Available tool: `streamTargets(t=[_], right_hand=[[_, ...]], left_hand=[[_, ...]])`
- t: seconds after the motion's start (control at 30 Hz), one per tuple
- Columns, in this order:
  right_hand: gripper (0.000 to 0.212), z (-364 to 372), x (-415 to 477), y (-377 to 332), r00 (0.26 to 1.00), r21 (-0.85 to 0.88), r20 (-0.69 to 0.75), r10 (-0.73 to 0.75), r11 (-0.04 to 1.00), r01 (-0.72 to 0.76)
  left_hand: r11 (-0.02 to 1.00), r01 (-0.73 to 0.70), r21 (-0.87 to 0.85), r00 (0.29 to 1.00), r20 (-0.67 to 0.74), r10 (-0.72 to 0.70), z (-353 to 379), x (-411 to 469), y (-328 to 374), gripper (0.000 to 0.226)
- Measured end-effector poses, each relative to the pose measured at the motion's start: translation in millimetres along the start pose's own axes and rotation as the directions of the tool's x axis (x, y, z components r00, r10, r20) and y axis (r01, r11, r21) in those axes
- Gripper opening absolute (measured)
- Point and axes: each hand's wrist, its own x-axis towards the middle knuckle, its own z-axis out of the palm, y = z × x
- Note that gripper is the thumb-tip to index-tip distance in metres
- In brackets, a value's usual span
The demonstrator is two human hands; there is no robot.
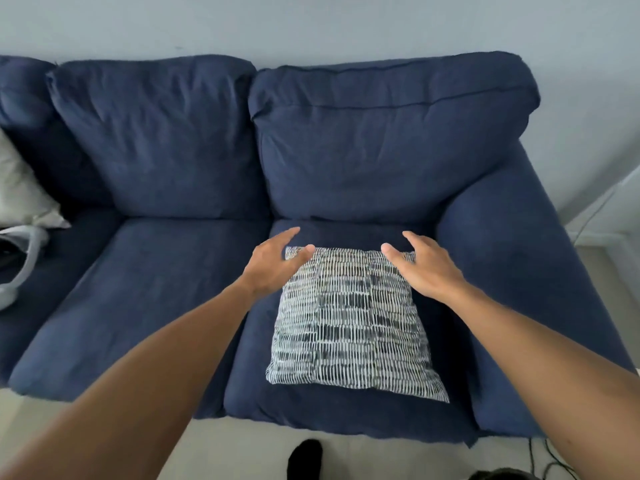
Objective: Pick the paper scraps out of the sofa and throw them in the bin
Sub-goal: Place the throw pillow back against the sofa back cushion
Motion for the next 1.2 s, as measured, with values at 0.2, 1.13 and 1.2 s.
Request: streamTargets(t=[0.2,1.13,1.2], right_hand=[[0.096,46,15,37,0.993,0.05,0.091,0.075,0.996,-0.08],[0.106,151,48,90,0.887,0.311,0.176,0.427,0.831,-0.461],[0.105,148,48,84,0.897,0.318,0.145,0.418,0.839,-0.442]], left_hand=[[0.996,0.081,0.026,0.995,0.052,-0.082,43,16,-34,0.079],[0.888,0.425,-0.178,0.903,0.02,-0.428,129,50,-112,0.095],[0.897,0.397,-0.192,0.914,-0.004,-0.405,126,50,-106,0.093]])
